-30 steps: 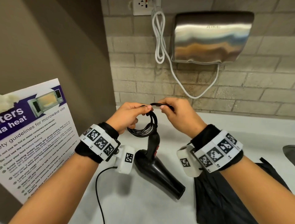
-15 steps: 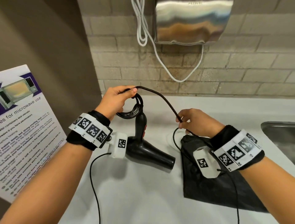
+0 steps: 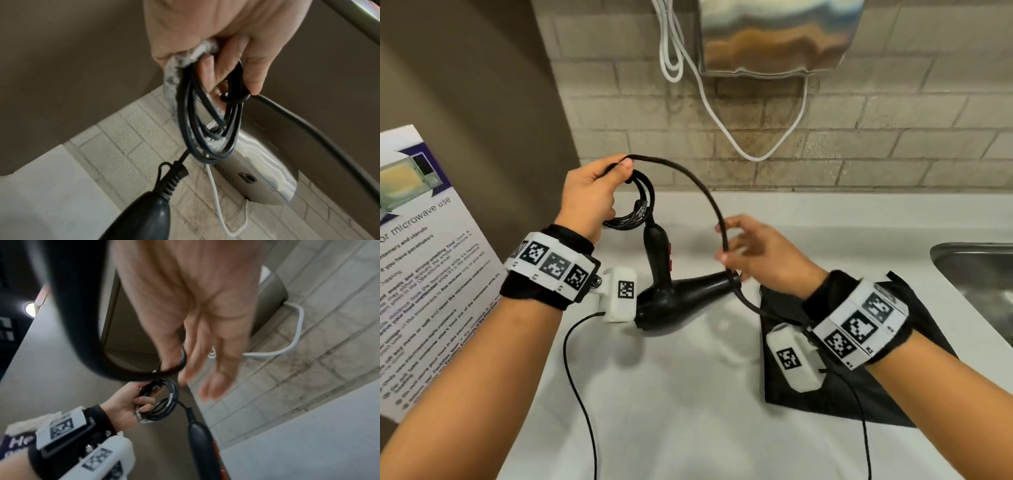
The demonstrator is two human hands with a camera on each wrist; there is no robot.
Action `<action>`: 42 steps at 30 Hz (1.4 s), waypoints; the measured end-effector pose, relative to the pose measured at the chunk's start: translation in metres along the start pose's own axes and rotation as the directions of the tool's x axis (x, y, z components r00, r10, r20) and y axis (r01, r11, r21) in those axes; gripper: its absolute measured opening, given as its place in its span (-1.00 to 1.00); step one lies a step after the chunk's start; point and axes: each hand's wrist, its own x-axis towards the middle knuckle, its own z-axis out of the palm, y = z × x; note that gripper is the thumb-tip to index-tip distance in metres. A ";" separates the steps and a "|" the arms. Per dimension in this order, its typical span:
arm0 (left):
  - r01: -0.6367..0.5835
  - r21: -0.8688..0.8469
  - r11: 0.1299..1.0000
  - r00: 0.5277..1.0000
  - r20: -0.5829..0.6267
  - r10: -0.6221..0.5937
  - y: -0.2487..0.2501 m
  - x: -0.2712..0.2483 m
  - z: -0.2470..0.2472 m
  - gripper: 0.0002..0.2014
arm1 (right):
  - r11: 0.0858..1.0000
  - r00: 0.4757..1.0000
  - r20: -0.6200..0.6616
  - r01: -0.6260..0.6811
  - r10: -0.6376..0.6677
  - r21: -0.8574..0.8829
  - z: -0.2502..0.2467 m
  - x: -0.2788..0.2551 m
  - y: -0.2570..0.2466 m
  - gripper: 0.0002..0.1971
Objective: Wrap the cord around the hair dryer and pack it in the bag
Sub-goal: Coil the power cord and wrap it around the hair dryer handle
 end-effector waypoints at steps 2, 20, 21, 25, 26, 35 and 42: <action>0.007 0.004 1.000 1.000 -0.025 -0.007 -0.003 0.001 -0.003 -0.91 | 0.995 0.973 0.211 -0.087 0.096 -0.051 -0.002 -0.010 0.010 -0.82; 0.067 0.002 0.998 0.998 0.013 -0.067 0.007 0.000 -0.011 -0.89 | 0.985 0.951 0.306 0.021 0.034 -0.174 0.032 0.001 0.020 -0.65; 0.063 0.012 0.998 0.998 0.028 -0.063 0.008 0.000 -0.010 -0.89 | 0.988 0.947 0.318 0.002 0.047 -0.153 0.035 0.004 0.024 -0.64; 0.061 0.025 0.998 0.995 0.078 -0.063 0.007 0.000 -0.007 -0.88 | 0.950 0.988 0.136 -0.024 0.070 -0.312 0.027 0.032 0.048 -0.77; 0.062 0.025 0.998 0.994 0.087 -0.063 0.007 0.000 -0.006 -0.88 | 0.914 0.995 0.073 -0.034 0.069 -0.405 0.019 0.041 0.058 -0.80; 0.111 0.035 0.993 0.981 0.153 -0.115 0.004 0.000 0.000 -0.89 | 0.425 0.772 -0.404 -0.617 0.491 -0.663 -0.069 0.106 0.165 -0.34; 0.128 0.029 0.991 0.974 0.183 -0.131 0.005 0.005 0.000 -0.84 | 0.472 0.814 -0.297 -0.542 0.498 -0.695 -0.083 0.123 0.174 -0.73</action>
